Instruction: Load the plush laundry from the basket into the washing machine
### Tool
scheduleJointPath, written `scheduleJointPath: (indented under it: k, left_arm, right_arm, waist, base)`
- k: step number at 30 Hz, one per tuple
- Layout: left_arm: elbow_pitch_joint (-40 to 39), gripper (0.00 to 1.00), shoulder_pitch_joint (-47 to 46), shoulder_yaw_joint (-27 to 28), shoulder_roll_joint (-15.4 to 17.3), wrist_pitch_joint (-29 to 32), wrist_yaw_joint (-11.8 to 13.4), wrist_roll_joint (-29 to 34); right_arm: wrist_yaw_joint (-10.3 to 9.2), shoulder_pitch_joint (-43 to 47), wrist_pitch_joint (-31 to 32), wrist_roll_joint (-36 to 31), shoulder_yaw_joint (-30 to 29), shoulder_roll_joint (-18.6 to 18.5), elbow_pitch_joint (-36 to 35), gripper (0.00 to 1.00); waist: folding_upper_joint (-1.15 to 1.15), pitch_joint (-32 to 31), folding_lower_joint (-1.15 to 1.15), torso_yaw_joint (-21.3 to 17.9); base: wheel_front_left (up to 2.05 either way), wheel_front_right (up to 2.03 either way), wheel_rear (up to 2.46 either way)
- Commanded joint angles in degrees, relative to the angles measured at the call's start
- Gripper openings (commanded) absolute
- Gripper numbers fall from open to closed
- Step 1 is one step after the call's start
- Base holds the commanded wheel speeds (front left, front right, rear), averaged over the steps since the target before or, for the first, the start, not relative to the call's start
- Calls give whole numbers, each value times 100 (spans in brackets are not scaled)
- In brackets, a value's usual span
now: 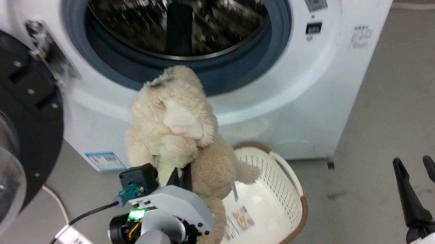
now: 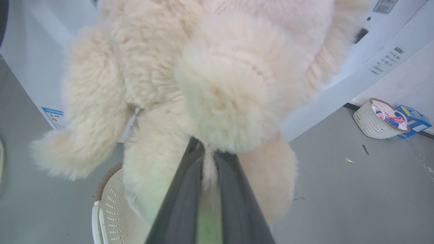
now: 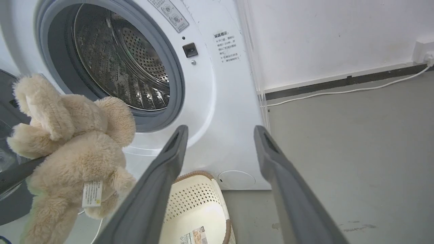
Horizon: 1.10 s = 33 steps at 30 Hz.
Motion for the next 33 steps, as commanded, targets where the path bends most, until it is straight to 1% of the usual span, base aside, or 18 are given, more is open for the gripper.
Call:
scheduleJointPath:
  k: [1, 10, 17, 21, 23, 32, 33]
  left_arm:
    - [-107, 0, 57, 19, 40, -70, 33, 47]
    - [-1598, 0, 750, 98, 479, -294, 550, 298]
    - [-2417, 0, 1138, 75, 722, -407, 797, 546]
    - [-2481, 0, 1029, 101, 735, -451, 827, 621]
    - [-2417, 0, 901, 106, 719, -453, 803, 625]
    - [-1821, 0, -32, 271, 713, -431, 606, 572]
    - [-1559, 0, -357, 298, 771, -414, 517, 595]
  right_arm:
    - [5, 85, 21, 20, -16, -10, 17, 100]
    - [5, 362, 55, 99, -24, -10, 43, 100]
    - [5, 490, 64, 137, -34, -10, -7, 100]
    - [5, 460, 72, 132, -31, -10, -68, 100]
    - [5, 421, 78, 126, -21, -10, -95, 100]
    - [5, 203, 79, 101, -40, -10, -168, 100]
    - [5, 108, 69, 96, -59, -10, -192, 100]
  waist:
    - [0, -259, 2, 47]
    - [0, -770, 2, -1]
    - [0, -851, 2, -106]
    - [0, -703, 2, -184]
    - [0, -601, 2, -229]
    - [0, -69, 2, -478]
    - [0, 147, 2, -562]
  base:
    - [0, 0, 0]
    - [0, 0, 0]
    - [0, 0, 0]
    - [0, 0, 0]
    - [0, 0, 0]
    - [0, 0, 0]
    - [0, 0, 0]
